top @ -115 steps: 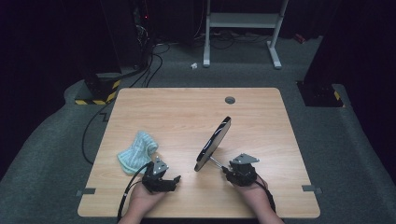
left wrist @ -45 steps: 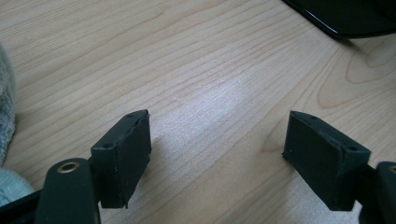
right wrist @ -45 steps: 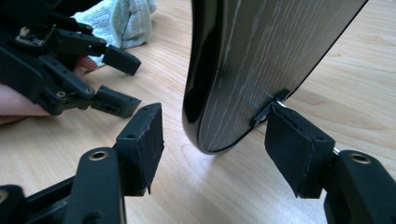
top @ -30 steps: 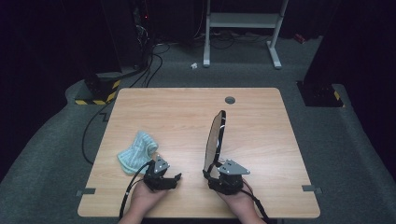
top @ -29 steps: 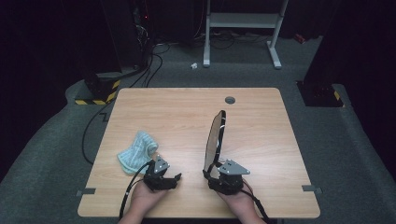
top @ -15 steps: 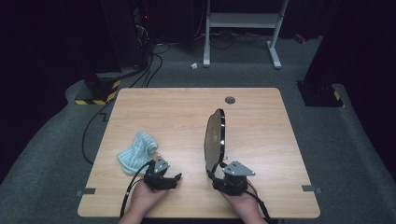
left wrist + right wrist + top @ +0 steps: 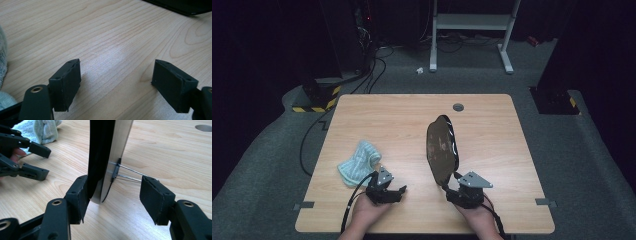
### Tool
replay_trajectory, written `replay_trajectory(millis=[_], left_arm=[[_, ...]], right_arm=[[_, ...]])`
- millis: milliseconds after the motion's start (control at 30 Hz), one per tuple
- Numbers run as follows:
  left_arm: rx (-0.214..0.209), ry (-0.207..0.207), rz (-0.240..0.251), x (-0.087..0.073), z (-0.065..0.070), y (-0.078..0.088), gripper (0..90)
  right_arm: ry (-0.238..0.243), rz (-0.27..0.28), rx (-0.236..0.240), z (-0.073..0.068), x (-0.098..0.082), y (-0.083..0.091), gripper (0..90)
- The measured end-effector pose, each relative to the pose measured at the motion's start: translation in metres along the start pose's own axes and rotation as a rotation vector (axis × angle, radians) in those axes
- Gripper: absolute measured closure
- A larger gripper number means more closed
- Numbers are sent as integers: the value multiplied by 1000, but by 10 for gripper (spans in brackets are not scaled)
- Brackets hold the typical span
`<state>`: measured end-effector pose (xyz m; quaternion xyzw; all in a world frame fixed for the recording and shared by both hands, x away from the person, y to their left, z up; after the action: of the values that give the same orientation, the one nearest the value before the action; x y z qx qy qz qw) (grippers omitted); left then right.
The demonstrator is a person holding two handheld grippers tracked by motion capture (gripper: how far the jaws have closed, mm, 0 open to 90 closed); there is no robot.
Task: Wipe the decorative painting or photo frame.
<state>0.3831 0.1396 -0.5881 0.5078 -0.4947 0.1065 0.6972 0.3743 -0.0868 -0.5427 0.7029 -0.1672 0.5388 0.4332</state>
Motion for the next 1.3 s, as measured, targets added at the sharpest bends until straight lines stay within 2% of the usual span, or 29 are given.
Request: replay_trajectory(millis=[767, 1300], left_arm=[[-1, 0, 1, 0, 0, 0, 231], [5, 5, 3, -1, 1, 1, 233]], right_arm=[[-50, 0, -75, 36, -4, 4, 411], [-68, 9, -114, 55, 0, 0, 418]])
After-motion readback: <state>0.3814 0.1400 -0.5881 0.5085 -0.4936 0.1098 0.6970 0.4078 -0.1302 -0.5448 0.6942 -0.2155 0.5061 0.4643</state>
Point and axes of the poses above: each handheld gripper's, and its own axes: y roughly backward along the jaws, x roughly out of its top, z roughly to its right, the point moved 8 cm from there along -y, roughly forward along the jaws, and after that the axes turned 5 degrees about z, right-handed, at the moved point
